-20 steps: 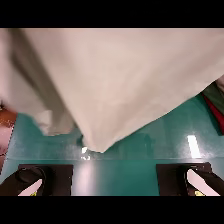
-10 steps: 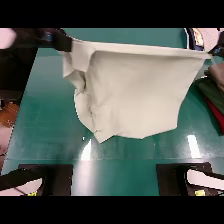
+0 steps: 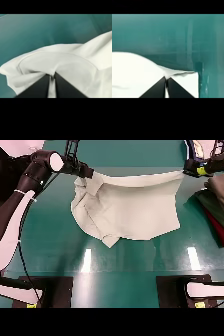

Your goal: Fold the shirts.

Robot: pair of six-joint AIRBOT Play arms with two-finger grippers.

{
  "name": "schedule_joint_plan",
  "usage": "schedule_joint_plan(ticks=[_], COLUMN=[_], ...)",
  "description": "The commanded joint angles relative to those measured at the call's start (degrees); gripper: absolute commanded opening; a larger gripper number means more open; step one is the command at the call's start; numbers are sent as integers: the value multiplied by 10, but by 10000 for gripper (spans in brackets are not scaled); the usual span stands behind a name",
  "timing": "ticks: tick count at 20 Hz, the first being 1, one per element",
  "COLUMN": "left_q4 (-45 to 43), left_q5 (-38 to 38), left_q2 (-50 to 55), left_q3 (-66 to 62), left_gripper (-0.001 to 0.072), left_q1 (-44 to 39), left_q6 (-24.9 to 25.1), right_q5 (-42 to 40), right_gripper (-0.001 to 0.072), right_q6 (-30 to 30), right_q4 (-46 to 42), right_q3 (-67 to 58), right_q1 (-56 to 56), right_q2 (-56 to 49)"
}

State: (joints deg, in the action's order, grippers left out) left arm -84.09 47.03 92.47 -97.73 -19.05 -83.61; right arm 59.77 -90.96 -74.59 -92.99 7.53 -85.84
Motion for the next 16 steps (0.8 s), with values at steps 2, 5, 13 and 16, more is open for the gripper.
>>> schedule_joint_plan(ticks=[2,5,13,16], left_q4=[1,1,31,76], left_q5=[61,224,348,270], left_q2=[8,8,-55,-156], left_q3=[-36,-85,106,288], left_gripper=[520,477,423,450], left_q1=[34,83,115,115], left_q6=[-20,-23,-59,-82], right_q5=[-38,9,64,52], right_gripper=[566,557,556,556], right_q6=[2,1,25,26], right_q4=[1,-2,0,0], right_q3=[-3,-32,99,167], right_q1=[2,13,3,3], right_q2=[-11,10,155,205])
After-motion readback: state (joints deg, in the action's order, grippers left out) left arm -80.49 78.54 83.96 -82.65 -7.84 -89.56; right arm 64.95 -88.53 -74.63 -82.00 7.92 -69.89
